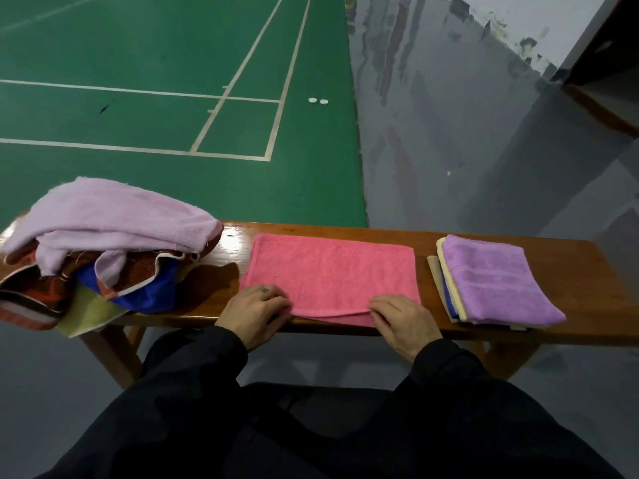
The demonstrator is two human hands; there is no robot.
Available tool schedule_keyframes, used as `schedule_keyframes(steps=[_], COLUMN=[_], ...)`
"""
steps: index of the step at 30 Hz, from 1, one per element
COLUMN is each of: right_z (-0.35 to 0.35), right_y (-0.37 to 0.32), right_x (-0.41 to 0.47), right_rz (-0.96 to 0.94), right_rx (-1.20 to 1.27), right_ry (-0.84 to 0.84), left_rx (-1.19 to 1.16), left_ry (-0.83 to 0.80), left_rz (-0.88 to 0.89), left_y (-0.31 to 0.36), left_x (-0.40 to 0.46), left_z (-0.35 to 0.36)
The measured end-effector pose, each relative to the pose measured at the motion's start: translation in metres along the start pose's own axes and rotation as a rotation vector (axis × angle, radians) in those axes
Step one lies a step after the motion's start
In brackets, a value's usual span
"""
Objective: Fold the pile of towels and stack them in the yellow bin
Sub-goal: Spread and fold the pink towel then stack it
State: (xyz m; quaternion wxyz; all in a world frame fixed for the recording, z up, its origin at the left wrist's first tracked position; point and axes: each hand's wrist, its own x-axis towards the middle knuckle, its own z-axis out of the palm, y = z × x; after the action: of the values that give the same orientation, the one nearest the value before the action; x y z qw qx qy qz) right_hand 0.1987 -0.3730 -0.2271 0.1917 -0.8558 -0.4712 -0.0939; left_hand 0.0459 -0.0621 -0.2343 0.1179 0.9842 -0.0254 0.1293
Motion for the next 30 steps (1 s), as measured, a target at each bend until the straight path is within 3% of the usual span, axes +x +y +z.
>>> schedule_keyframes(steps=[6,11,18,23,25,30], right_z=[-0.011,-0.003,0.0,0.0,0.005,0.029], right_y=[-0.004,-0.001,0.001,-0.008,-0.019,-0.045], right_x=[0.0,-0.013,-0.012,0.003,0.024,0.066], right_rz=[-0.024,-0.118,-0.069,-0.015,0.062,0.316], right_rx=[-0.011,-0.086,-0.053,0.004,0.02,-0.013], right_ry=[0.15,0.027,-0.017,0.086,0.032,-0.32], left_rx=[-0.06,-0.017,0.105,0.173,0.137,0.127], left_ry=[0.145,0.135,0.08,0.16,0.096,-0.316], left_rz=[-0.046,-0.037,-0.074,-0.106,-0.141,-0.342], left_y=[0.008,0.001,0.0,0.02,0.037,0.054], left_x=[-0.002,-0.006,-0.013,0.0,0.025,0.071], left_z=[-0.009,-0.009,-0.008,-0.015,-0.013,0.015])
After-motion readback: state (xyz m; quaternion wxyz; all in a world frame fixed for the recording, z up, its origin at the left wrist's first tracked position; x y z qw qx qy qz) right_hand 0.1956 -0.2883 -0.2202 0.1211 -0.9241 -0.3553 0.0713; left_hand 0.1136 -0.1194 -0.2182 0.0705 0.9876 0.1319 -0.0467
